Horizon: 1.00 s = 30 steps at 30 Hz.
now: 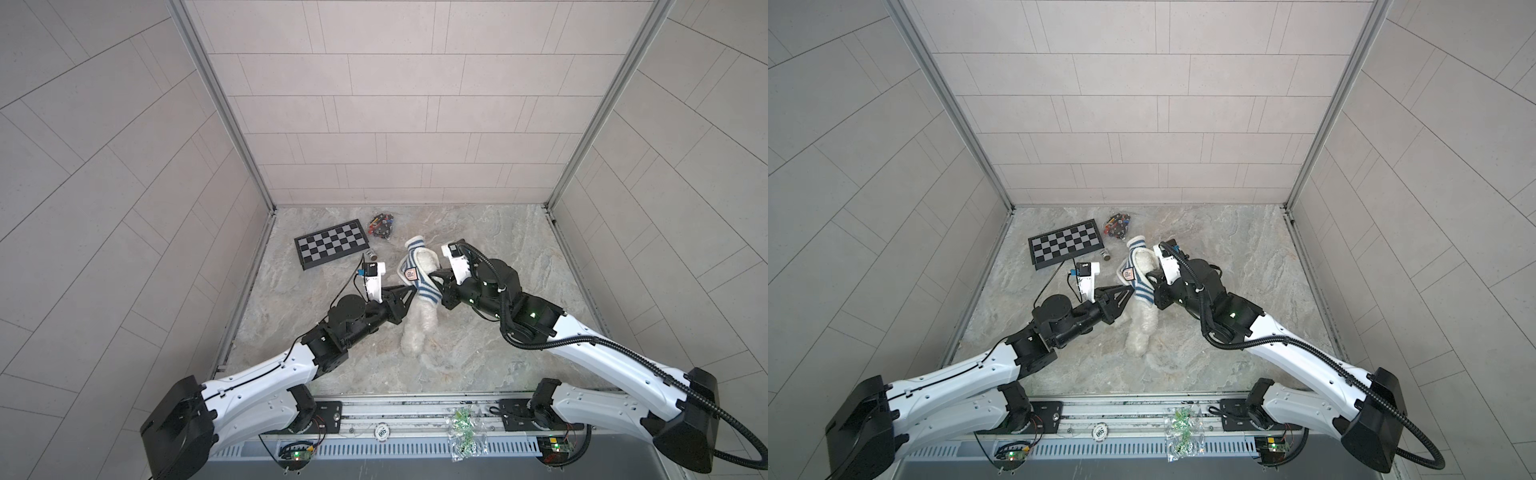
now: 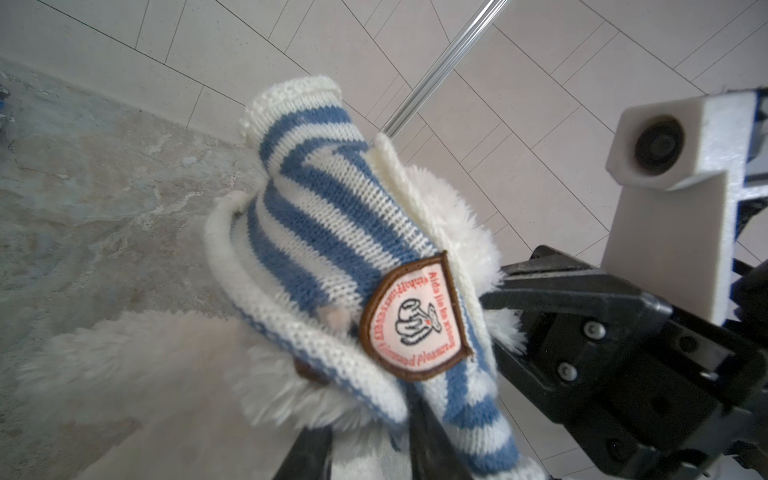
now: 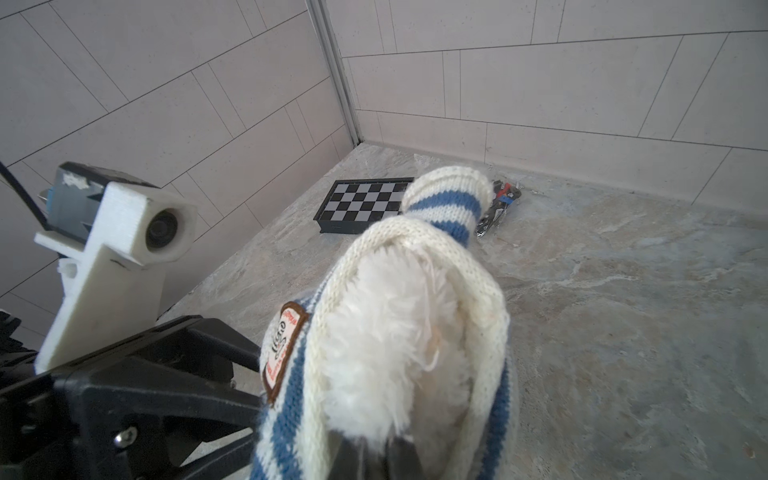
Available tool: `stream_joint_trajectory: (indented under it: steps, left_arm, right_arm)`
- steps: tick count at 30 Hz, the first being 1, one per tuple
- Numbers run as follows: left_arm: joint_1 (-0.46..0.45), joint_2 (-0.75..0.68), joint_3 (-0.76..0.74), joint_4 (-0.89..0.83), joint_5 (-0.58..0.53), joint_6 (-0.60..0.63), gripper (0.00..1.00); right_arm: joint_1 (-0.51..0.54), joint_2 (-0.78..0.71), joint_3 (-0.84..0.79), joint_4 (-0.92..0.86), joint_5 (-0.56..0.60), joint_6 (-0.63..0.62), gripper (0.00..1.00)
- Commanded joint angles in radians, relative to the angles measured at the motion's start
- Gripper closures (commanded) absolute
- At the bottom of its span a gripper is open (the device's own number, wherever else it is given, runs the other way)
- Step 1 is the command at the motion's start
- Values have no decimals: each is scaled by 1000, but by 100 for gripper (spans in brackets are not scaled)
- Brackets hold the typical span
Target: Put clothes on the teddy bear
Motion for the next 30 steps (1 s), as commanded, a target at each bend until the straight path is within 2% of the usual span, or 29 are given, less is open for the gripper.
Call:
stream_joint_trajectory:
  steps: [1,5,8,12,18,30]
  left_arm:
    - [-8,12,55,38,-1,-27,63]
    - [-7,40,70,40,-8,-46,63]
    - [-9,52,84,21,-23,-59,70]
    - [-12,53,89,-16,-52,-67,86]
    - [-13,53,57,-38,-43,-83,100]
    - [-11,-43,-77,-99,-122,-67,100]
  right_arm:
    - [12,-14,-5,21,15,1,100]
    - [19,-13,-11,31,13,0,100]
    - [22,-21,-18,37,17,0,100]
    - [26,-33,-32,49,28,-1,100]
    - [27,-55,-47,45,60,-14,100]
    - [16,-106,-64,22,76,-34,100]
